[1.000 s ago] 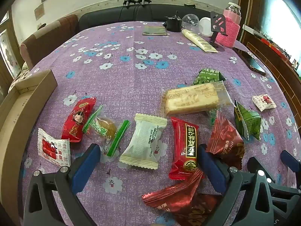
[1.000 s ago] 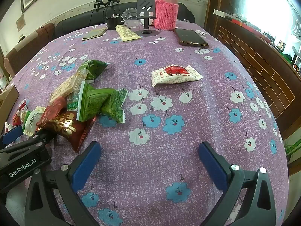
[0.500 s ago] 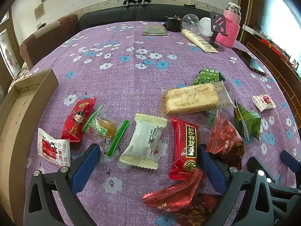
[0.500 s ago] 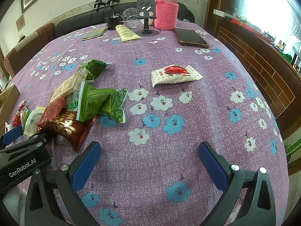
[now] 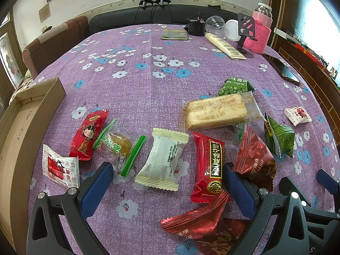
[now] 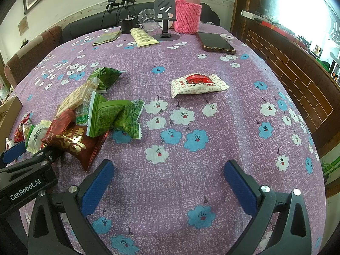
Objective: Organize snacks
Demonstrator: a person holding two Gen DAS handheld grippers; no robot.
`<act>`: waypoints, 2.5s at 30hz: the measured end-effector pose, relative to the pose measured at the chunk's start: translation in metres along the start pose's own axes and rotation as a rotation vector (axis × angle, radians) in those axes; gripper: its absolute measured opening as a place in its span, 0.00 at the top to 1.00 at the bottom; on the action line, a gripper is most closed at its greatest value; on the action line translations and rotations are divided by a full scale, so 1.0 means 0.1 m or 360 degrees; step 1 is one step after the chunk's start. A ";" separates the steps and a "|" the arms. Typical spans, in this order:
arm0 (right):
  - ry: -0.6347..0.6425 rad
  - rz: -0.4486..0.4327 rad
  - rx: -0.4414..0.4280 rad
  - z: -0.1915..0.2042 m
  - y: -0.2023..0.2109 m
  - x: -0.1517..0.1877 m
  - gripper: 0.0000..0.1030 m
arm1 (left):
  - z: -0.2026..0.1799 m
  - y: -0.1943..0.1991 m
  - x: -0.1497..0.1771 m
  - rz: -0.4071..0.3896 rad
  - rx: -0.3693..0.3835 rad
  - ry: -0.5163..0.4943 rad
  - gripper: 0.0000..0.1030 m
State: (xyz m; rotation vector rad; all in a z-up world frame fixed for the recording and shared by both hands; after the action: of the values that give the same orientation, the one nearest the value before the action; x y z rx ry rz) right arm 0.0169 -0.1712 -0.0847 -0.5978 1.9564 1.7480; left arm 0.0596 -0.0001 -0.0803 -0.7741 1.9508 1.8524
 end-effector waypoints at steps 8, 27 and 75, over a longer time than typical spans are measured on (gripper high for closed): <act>0.0000 0.0000 0.0000 0.00 0.00 0.00 0.00 | 0.00 0.00 0.00 0.0000 0.0000 0.0000 0.00; -0.0008 0.0000 0.0000 -0.01 0.01 -0.02 0.00 | 0.00 0.04 0.04 0.0027 0.0034 -0.0056 0.01; 0.0470 -0.0239 -0.0426 1.37 0.86 0.07 0.18 | 1.23 1.12 -0.37 -0.0227 0.0518 0.0051 0.04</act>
State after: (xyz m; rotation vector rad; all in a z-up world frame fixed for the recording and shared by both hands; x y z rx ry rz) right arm -0.0343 -0.0264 -0.0333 -1.1227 1.8134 1.9276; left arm 0.0075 0.1276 0.0200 -0.8171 2.0853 1.4018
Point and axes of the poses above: each gripper's, at about its wrist camera, not at the fingertips, and y roughly against the way its jaws point, z to its left, x to its underside, the point moved 10 cm from there along -y, roughly the way its jaws point, and after that the axes turned 8 degrees about y, right-handed, at the moved point
